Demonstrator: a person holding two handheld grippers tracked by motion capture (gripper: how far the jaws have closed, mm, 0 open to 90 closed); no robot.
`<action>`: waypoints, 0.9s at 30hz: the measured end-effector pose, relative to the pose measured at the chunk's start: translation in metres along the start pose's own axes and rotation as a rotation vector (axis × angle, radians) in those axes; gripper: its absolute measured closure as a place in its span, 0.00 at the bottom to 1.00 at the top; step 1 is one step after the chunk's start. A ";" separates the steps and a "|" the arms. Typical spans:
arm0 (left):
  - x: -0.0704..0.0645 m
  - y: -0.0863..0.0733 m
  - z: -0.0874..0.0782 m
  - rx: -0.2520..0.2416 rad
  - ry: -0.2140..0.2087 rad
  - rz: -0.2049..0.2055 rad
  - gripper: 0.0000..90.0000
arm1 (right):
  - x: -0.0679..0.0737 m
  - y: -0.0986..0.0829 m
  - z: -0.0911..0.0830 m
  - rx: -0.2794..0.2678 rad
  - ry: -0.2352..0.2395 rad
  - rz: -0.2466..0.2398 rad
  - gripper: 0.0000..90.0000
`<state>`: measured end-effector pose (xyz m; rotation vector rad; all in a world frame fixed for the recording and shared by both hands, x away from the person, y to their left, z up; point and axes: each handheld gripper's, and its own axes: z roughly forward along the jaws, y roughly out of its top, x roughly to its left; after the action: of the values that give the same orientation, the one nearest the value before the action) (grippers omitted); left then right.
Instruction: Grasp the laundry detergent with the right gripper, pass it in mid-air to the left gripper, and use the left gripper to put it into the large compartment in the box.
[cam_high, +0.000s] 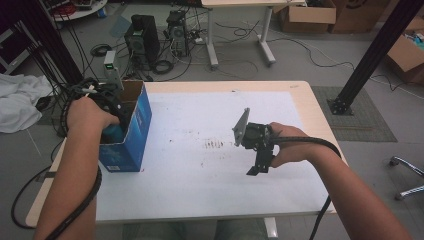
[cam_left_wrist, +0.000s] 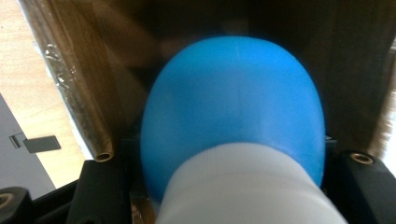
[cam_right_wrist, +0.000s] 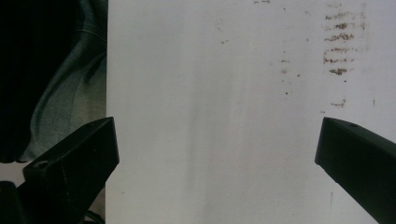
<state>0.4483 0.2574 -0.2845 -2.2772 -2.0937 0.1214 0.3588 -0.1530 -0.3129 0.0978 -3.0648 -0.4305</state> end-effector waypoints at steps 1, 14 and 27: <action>0.000 0.000 0.001 0.010 0.001 0.009 0.43 | 0.000 0.000 0.000 -0.001 0.001 0.001 0.00; 0.000 -0.005 0.005 -0.027 0.000 -0.005 0.43 | 0.002 -0.004 0.000 -0.009 -0.005 0.015 0.00; -0.001 -0.008 0.002 -0.043 -0.005 -0.003 0.38 | 0.003 -0.002 -0.001 -0.009 -0.008 0.018 0.00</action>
<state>0.4404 0.2569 -0.2861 -2.2997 -2.1224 0.0823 0.3563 -0.1558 -0.3125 0.0678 -3.0691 -0.4449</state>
